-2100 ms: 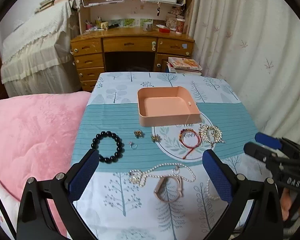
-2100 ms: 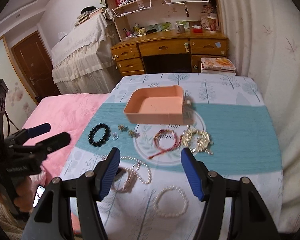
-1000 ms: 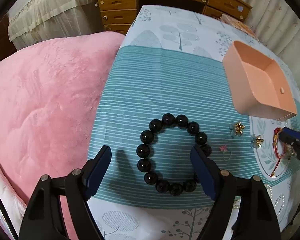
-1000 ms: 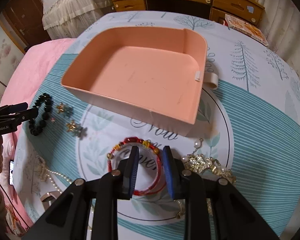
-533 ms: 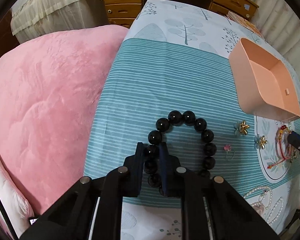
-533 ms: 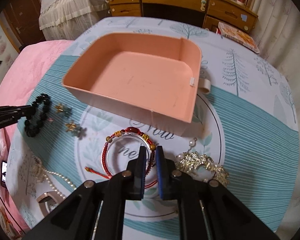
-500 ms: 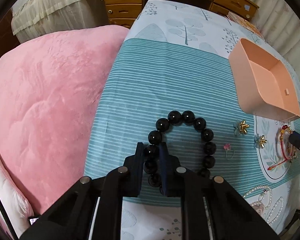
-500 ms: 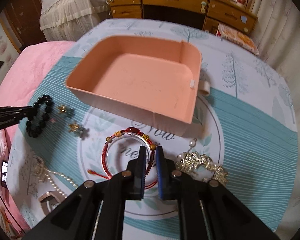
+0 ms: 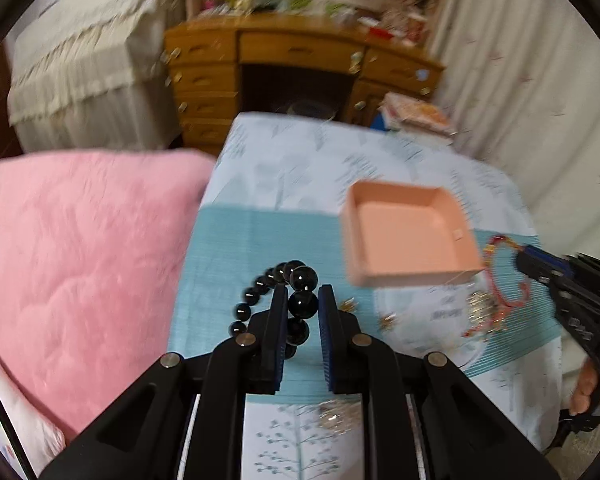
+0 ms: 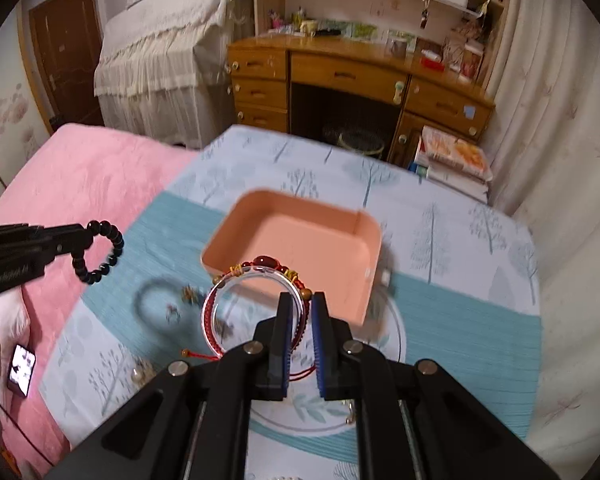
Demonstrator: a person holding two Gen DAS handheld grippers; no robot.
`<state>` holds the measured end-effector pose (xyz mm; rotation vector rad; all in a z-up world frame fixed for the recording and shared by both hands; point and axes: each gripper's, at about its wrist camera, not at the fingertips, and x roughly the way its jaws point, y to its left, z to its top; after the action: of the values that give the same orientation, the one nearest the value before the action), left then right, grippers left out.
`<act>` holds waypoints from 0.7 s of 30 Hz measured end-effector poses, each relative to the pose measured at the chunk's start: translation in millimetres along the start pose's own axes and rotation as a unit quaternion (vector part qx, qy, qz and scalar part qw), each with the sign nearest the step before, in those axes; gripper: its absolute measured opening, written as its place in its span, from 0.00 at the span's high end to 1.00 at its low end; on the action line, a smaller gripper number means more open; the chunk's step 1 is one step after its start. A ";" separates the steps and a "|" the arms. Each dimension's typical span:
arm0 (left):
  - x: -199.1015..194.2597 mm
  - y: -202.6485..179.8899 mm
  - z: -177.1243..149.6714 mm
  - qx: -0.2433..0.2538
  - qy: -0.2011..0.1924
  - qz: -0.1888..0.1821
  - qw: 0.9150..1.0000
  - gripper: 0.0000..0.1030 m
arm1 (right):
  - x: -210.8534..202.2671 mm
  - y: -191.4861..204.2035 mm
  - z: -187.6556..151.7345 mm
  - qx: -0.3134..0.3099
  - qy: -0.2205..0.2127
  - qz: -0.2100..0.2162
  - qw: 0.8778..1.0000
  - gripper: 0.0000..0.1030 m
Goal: Organize jewelry
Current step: 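Carry both bracelets into the pink tray and open both tools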
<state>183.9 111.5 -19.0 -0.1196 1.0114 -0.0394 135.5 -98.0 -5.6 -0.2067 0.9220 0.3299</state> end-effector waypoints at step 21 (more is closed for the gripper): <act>82.1 -123.2 73.1 0.068 -0.022 -0.041 0.997 0.88 | 119.6 -55.5 3.6 0.141 0.027 0.049 0.988 0.91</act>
<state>292.2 -12.1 -35.3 -0.0365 0.9565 -0.1800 225.3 -125.7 -98.1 0.0910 1.0239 0.2814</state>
